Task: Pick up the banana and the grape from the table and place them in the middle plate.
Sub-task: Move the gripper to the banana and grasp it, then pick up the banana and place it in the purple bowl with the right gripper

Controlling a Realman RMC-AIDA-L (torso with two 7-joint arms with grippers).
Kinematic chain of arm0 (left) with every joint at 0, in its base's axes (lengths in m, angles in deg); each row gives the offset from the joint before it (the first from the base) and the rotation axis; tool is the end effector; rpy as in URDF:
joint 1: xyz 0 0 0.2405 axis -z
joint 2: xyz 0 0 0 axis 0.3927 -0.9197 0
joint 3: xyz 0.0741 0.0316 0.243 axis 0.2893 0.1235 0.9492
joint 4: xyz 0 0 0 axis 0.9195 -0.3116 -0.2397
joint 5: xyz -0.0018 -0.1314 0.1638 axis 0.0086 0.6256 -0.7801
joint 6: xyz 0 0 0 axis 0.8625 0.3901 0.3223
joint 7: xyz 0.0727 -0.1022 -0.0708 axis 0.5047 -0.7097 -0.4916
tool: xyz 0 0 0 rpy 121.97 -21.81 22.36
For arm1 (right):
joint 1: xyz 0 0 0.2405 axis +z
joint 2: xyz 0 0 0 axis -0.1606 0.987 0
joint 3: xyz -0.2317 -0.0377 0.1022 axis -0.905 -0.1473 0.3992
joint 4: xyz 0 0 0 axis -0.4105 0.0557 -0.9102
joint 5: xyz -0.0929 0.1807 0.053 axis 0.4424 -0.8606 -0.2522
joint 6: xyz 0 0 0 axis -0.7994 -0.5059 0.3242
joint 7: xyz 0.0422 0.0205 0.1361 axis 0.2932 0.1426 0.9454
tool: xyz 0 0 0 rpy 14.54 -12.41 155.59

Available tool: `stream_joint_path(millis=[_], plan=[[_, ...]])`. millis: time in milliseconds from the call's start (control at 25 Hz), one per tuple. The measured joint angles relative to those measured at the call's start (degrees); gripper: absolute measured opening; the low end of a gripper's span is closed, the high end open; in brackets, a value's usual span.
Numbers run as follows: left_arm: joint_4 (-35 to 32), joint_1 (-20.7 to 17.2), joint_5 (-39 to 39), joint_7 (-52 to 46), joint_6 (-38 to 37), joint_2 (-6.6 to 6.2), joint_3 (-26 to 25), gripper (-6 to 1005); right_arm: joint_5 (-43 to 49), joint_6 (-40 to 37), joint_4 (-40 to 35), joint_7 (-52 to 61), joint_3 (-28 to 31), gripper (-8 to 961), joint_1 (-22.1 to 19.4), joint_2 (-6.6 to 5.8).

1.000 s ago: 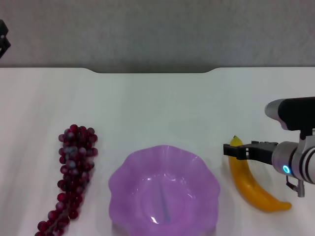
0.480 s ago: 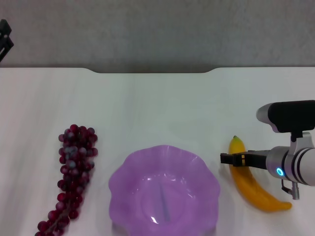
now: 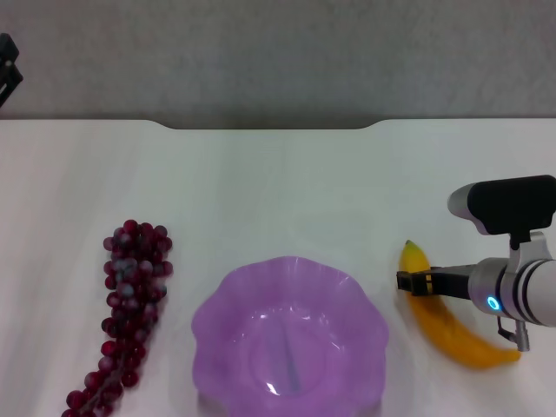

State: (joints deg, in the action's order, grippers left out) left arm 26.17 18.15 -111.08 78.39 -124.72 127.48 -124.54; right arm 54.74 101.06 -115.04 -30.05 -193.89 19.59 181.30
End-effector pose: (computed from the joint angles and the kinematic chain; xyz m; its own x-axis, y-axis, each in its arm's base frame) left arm -0.2506 0.3086 0.0949 0.6837 -0.2386 0.6897 0.6696 -0.1706 -0.7228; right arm 0.2852 0.3738 -0.0784 0.5260 -0.7759 -0.3482 -0.7521 -0.2333 -0.6163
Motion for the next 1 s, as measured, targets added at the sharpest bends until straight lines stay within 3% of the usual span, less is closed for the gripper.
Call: stream_joint_path(millis=[320,520,1000], plan=[[0.10,-0.03,0.00,0.00,0.12,0.00,0.03,876,-0.33,0.01,0.43,-1.84,0.07,532,0.02,-0.05],[0.27,-0.46,0.00,0.00,0.16,0.00,-0.06,876,-0.51,1.27,-0.69,-3.31,0.66,502,0.07,-0.06],[0.59,-0.73,0.00,-0.03,0.32,-0.40,0.14,876,0.10,13.47,-22.16,-17.07,12.55,520,-7.58,-0.09]])
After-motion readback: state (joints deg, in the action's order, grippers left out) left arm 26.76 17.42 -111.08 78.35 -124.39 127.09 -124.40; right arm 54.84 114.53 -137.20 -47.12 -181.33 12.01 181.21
